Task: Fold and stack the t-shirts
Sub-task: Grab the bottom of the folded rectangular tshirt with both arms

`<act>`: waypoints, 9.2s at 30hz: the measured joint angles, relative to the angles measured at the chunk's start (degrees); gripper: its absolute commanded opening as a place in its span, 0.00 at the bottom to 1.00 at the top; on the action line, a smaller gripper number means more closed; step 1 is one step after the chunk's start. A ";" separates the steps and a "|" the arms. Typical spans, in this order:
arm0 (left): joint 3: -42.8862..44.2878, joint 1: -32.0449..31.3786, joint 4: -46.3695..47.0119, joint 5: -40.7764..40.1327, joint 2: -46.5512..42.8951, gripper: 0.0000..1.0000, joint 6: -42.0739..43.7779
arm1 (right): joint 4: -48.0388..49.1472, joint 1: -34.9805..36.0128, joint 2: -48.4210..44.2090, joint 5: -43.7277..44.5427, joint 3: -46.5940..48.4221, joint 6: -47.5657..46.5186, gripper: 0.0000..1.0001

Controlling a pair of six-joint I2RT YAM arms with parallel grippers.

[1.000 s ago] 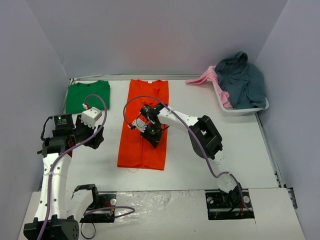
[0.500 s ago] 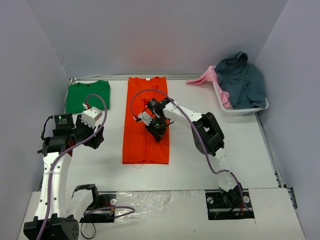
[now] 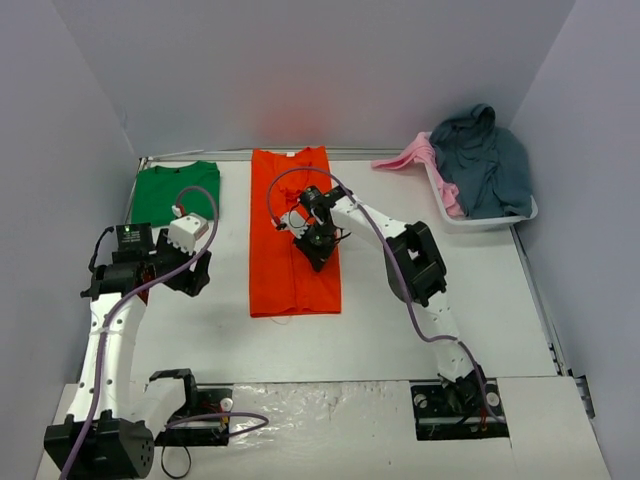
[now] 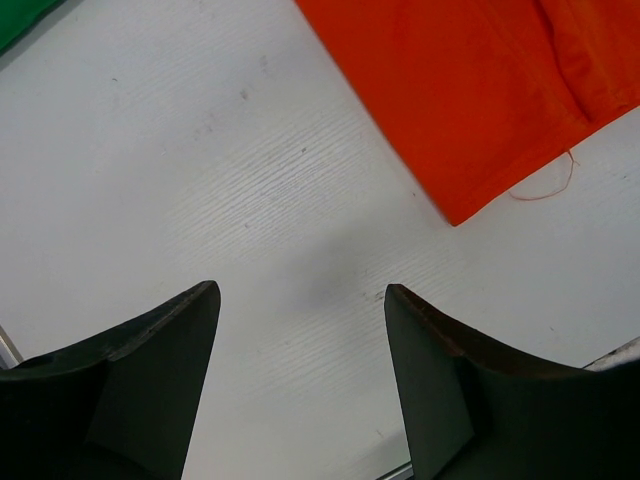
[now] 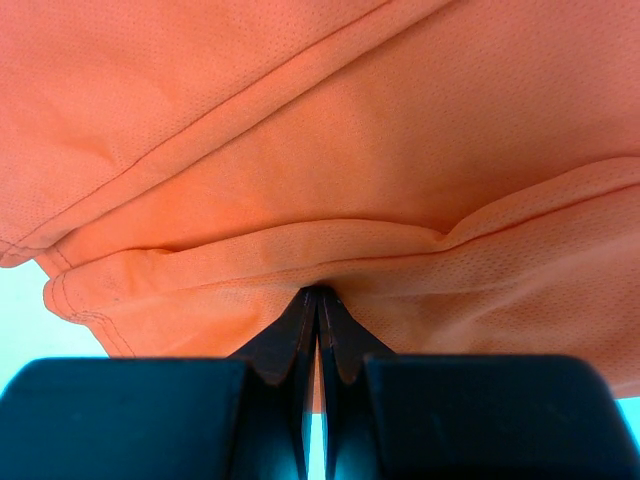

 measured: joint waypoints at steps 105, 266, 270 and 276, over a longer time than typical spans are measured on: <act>-20.24 -49.24 27.21 -34.91 17.44 0.91 11.23 | 22.69 -31.43 -56.24 6.49 -57.68 -0.39 0.96; -2.89 -30.64 7.10 -6.32 30.12 0.02 10.34 | 29.40 9.94 -33.62 4.26 -52.50 -17.81 0.05; -2.89 -30.62 7.10 -6.29 30.12 0.02 10.21 | 29.38 9.94 -33.62 4.44 -52.41 -17.86 0.00; -2.86 -30.64 6.34 -5.95 30.08 0.02 10.32 | 27.04 9.94 -33.64 4.26 -51.74 -18.01 0.00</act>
